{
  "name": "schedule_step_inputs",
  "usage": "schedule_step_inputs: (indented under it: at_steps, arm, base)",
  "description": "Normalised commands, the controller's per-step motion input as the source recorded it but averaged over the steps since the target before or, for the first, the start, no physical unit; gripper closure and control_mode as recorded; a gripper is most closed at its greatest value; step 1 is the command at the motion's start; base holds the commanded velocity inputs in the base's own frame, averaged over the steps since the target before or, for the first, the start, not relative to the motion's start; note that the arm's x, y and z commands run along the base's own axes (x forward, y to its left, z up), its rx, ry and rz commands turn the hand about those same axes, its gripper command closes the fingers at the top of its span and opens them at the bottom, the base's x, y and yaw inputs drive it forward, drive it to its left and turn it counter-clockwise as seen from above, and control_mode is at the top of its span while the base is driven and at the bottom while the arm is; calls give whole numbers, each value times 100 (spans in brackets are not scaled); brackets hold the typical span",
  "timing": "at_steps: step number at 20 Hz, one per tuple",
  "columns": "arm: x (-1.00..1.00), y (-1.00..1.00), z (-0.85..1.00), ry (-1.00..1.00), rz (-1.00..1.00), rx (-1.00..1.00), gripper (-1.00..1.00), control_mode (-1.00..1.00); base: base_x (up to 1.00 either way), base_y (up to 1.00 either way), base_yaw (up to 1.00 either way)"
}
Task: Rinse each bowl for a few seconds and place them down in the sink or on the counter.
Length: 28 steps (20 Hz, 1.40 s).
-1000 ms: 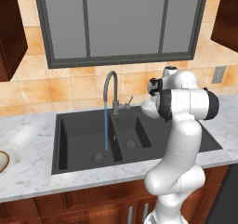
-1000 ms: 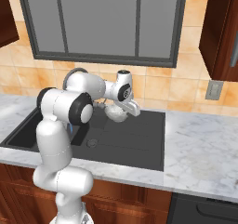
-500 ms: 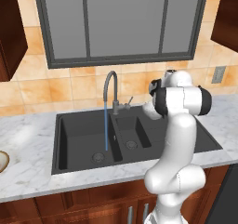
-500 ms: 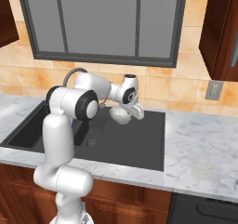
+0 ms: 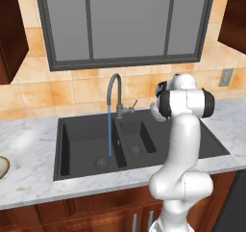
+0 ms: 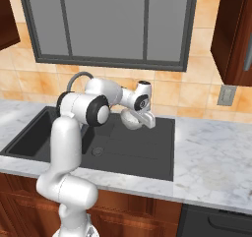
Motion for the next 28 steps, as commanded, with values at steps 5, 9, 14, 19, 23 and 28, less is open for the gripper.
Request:
schedule_step_inputs:
  at_steps: [5, 9, 14, 19, 23, 28]
  arm:
    - [1, 0, -10, 5, -3, 1, 100, -100]
    - [0, 2, 4, 2, -2, 0, -100, -100]
    - [0, 0, 28, 0, -1, 1, -100, -100]
    - [0, 4, 42, 0, 0, 2, -100, -100]
    - [-1, 3, 53, 0, 0, 1, -100, -100]
    - [-16, 3, 65, 0, 0, 0, -100, -100]
  base:
    - [0, 0, 0]
    - [0, 0, 0]
    - [0, 0, 0]
    - [0, 0, 0]
    - [0, 0, 0]
    - [0, 0, 0]
